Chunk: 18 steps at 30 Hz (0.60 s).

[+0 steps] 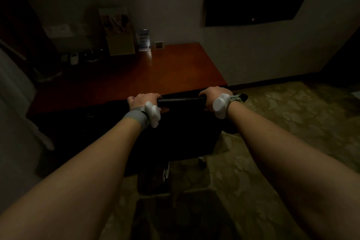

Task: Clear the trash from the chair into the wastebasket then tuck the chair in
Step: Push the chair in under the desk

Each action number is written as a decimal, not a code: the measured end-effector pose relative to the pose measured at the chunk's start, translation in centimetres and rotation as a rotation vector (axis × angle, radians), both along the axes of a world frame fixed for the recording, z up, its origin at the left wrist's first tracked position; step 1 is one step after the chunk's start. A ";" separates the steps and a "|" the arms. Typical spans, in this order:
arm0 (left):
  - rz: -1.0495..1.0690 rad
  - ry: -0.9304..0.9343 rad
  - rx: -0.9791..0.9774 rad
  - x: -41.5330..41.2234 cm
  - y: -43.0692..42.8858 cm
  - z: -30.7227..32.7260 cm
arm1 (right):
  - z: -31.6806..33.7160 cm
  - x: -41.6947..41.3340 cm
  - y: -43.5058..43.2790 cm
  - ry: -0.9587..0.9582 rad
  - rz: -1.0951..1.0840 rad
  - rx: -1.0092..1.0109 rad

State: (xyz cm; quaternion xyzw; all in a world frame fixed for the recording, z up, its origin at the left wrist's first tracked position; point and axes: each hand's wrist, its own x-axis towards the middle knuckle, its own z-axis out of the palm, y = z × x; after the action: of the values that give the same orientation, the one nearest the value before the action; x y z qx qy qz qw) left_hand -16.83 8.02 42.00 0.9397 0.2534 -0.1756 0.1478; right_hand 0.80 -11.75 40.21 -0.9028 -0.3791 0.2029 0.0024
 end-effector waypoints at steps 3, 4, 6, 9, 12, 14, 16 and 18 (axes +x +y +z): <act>0.021 -0.008 0.003 3.0 0.9 0.1 | -0.2 3.2 1.3 -0.016 0.023 0.031; 0.030 0.004 0.007 4.0 1.3 0.3 | -0.2 4.2 1.7 -0.025 0.028 0.040; 0.047 0.035 0.035 5.9 1.8 0.5 | -0.3 6.2 2.7 -0.028 0.037 0.032; 0.074 0.063 0.068 8.4 2.6 0.7 | 0.0 8.6 4.4 -0.048 0.038 0.019; 0.084 0.078 0.049 10.3 3.4 0.8 | 0.0 10.7 5.4 -0.055 0.037 0.013; 0.084 0.066 0.027 11.4 4.1 0.9 | 0.0 11.8 5.9 -0.053 0.034 0.015; 0.084 0.047 0.004 12.4 4.9 0.8 | 0.2 12.6 6.4 -0.067 0.027 0.028; 0.089 0.042 -0.017 13.4 5.9 0.8 | 0.2 13.4 7.1 -0.076 0.013 0.037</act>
State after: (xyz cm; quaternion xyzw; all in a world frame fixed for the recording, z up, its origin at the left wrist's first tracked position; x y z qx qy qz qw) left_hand -3.45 13.87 42.82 0.9223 0.2966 -0.1906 0.1582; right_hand 14.17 -4.70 40.41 -0.9071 -0.3886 0.1616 0.0031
